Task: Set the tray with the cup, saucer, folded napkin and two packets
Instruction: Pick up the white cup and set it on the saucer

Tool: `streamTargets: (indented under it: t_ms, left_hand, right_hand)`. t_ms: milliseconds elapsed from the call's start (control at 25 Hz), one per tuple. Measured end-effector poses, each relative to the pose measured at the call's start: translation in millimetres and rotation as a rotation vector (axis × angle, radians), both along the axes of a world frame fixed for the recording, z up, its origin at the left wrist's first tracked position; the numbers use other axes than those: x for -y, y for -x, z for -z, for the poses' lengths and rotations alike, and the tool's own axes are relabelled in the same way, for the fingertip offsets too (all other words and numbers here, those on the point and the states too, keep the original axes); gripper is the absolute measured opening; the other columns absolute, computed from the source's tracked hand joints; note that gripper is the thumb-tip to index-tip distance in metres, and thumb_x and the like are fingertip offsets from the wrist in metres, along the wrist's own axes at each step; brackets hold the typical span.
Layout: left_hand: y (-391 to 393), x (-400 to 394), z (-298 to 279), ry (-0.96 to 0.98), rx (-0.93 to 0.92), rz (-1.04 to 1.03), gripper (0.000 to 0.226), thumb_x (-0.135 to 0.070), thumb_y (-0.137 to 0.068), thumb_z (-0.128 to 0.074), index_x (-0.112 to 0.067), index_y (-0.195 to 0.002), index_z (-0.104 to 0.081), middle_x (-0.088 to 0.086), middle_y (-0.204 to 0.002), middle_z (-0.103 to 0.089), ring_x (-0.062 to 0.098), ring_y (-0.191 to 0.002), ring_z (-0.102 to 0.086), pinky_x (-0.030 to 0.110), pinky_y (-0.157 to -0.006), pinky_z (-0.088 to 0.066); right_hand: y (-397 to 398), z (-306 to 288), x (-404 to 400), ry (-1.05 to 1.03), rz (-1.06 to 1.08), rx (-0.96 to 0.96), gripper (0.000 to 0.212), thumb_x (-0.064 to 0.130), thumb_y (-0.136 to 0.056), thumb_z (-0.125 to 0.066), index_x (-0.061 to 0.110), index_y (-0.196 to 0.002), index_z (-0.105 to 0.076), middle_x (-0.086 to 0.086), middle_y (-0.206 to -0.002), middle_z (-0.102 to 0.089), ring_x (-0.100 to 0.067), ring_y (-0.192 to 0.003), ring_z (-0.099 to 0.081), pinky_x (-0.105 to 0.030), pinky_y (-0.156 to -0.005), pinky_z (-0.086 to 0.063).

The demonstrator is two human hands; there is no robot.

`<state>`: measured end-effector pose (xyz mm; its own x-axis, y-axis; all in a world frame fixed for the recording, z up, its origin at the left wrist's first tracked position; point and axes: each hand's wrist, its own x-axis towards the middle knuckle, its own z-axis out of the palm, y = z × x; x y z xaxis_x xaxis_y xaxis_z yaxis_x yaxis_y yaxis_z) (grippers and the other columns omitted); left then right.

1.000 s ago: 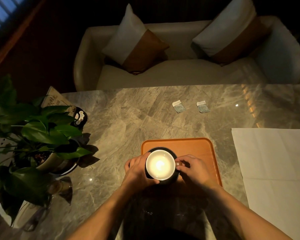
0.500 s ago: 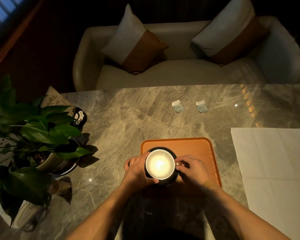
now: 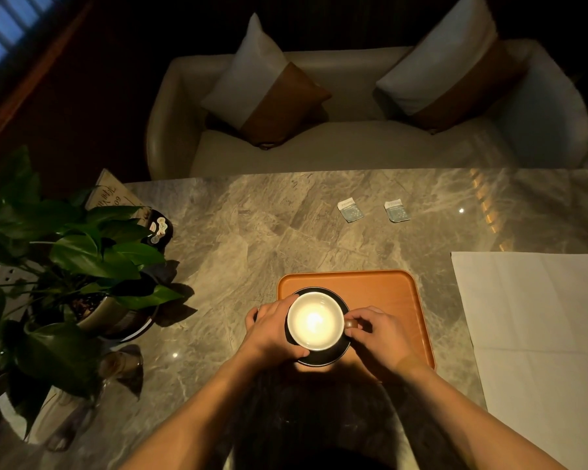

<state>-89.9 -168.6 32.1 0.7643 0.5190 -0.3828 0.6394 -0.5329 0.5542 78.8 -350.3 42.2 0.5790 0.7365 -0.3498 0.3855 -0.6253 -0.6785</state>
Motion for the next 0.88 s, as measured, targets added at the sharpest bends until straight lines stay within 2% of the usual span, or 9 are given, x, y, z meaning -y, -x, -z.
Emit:
streamTargets:
  t_ms: [120, 240, 520, 680, 880]
  left_hand:
    - [0, -1, -1, 0.001, -0.009, 0.013, 0.103, -0.058, -0.047, -0.073, -0.053, -0.137, -0.023, -0.017, -0.137, -0.046, 0.013, -0.134, -0.033, 0.044, -0.115, -0.011]
    - [1, 0, -2, -0.006, -0.001, 0.007, 0.102, -0.058, -0.046, -0.071, -0.053, -0.136, -0.024, -0.016, -0.136, -0.047, 0.013, -0.133, -0.034, 0.043, -0.114, -0.012]
    - [2, 4, -5, -0.020, 0.003, -0.005, 0.103, -0.056, -0.047, -0.072, -0.051, -0.138, -0.026, -0.015, -0.134, -0.048, 0.014, -0.132, -0.036, 0.041, -0.113, -0.014]
    - [9, 5, -7, 0.022, 0.016, 0.005, 0.107, -0.058, -0.049, -0.074, -0.052, -0.141, -0.019, -0.011, -0.143, -0.044, 0.014, -0.136, -0.033, 0.043, -0.113, -0.012]
    - [20, 2, -14, 0.046, 0.068, -0.007, 0.102, -0.067, -0.054, -0.076, -0.048, -0.141, -0.027, -0.012, -0.144, -0.044, 0.015, -0.132, -0.040, 0.041, -0.111, -0.029]
  right_hand:
    - [2, 0, 0, 0.010, 0.007, 0.000, 0.025, 0.024, -0.086, -0.072, 0.028, -0.111, -0.069, 0.013, -0.103, -0.063, -0.003, -0.093, -0.057, -0.009, -0.078, -0.040]
    - [2, 0, -2, 0.015, 0.019, 0.007, 0.025, 0.024, -0.087, -0.071, 0.028, -0.112, -0.068, 0.010, -0.106, -0.064, -0.006, -0.095, -0.057, -0.015, -0.084, -0.043]
    - [6, -1, -2, 0.020, 0.025, 0.024, 0.027, 0.024, -0.090, -0.068, 0.028, -0.117, -0.066, 0.008, -0.114, -0.065, -0.005, -0.099, -0.055, -0.015, -0.085, -0.041]
    - [6, -4, 3, 0.037, 0.028, 0.047, 0.041, 0.029, -0.089, -0.069, 0.027, -0.128, -0.059, 0.007, -0.127, -0.061, -0.010, -0.112, -0.055, -0.020, -0.094, -0.041]
    - [4, -12, 15, 0.137, 0.014, 0.112, 0.046, 0.041, -0.091, -0.064, 0.027, -0.134, -0.054, 0.005, -0.135, -0.058, -0.015, -0.120, -0.055, -0.031, -0.102, -0.045]
